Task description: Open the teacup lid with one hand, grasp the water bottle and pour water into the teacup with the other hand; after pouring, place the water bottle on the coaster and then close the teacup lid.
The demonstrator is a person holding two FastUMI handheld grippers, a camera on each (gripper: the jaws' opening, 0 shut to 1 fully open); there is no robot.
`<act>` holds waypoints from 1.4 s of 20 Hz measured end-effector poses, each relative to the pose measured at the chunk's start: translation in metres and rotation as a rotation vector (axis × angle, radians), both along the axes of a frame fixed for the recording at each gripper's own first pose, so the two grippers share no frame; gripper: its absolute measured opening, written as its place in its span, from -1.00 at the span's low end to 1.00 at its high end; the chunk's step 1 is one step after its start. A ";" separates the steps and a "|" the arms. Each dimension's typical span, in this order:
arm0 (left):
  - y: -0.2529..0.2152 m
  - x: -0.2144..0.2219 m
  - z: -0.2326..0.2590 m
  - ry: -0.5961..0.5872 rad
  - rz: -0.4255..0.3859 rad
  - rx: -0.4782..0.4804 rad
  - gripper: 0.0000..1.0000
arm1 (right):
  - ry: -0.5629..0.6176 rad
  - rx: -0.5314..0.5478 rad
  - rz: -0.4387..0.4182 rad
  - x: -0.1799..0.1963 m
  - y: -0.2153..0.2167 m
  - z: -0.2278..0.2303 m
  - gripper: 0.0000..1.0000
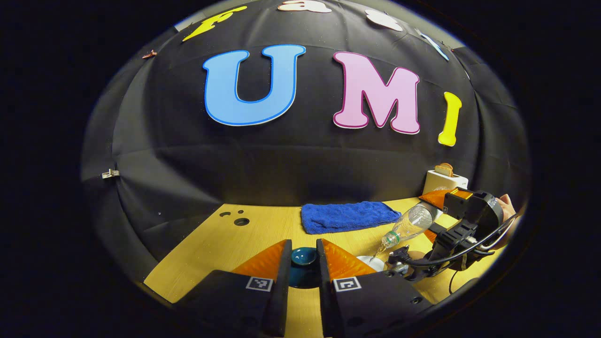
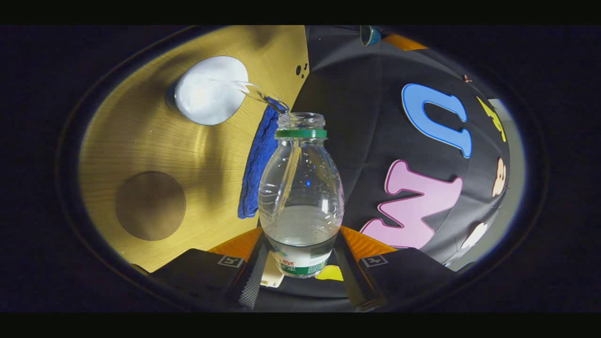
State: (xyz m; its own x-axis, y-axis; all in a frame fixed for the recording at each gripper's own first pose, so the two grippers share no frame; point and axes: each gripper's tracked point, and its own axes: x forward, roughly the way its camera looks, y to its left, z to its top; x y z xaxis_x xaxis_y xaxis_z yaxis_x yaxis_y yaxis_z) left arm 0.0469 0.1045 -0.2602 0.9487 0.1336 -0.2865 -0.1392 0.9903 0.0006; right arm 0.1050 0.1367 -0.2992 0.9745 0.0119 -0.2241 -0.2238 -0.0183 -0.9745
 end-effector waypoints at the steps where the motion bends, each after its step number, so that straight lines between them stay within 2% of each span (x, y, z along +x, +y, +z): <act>1: 0.001 0.000 0.000 0.000 0.002 -0.001 -0.35 | -0.007 -0.009 0.008 0.002 0.000 0.001 0.49; 2: 0.002 -0.001 0.000 -0.001 0.004 -0.004 -0.36 | -0.017 -0.018 0.016 0.003 0.001 0.004 0.43; 6: 0.008 -0.005 0.000 -0.003 0.017 -0.008 -0.36 | -0.053 -0.063 0.061 0.012 0.004 0.011 0.56; 8: 0.011 -0.007 -0.001 -0.002 0.023 -0.008 -0.36 | -0.058 -0.071 0.081 0.015 0.006 0.013 0.43; 11: 0.013 -0.009 -0.001 -0.005 0.030 -0.021 -0.35 | -0.084 -0.103 0.108 0.019 0.009 0.020 0.50; 12: 0.013 -0.009 -0.001 -0.006 0.030 -0.027 -0.35 | -0.098 -0.118 0.117 0.020 0.009 0.023 0.42; 14: 0.014 -0.009 -0.002 -0.005 0.031 -0.030 -0.35 | -0.124 -0.140 0.146 0.023 0.013 0.027 0.50; 15: 0.014 -0.010 -0.001 -0.007 0.031 -0.030 -0.35 | -0.133 -0.147 0.164 0.024 0.017 0.028 0.43; 16: 0.014 -0.009 0.000 -0.008 0.030 -0.028 -0.35 | -0.143 -0.158 0.180 0.025 0.020 0.029 0.50; 28: 0.010 -0.013 0.001 -0.019 0.027 -0.048 -0.36 | -0.291 -0.285 0.360 0.035 0.040 0.054 0.50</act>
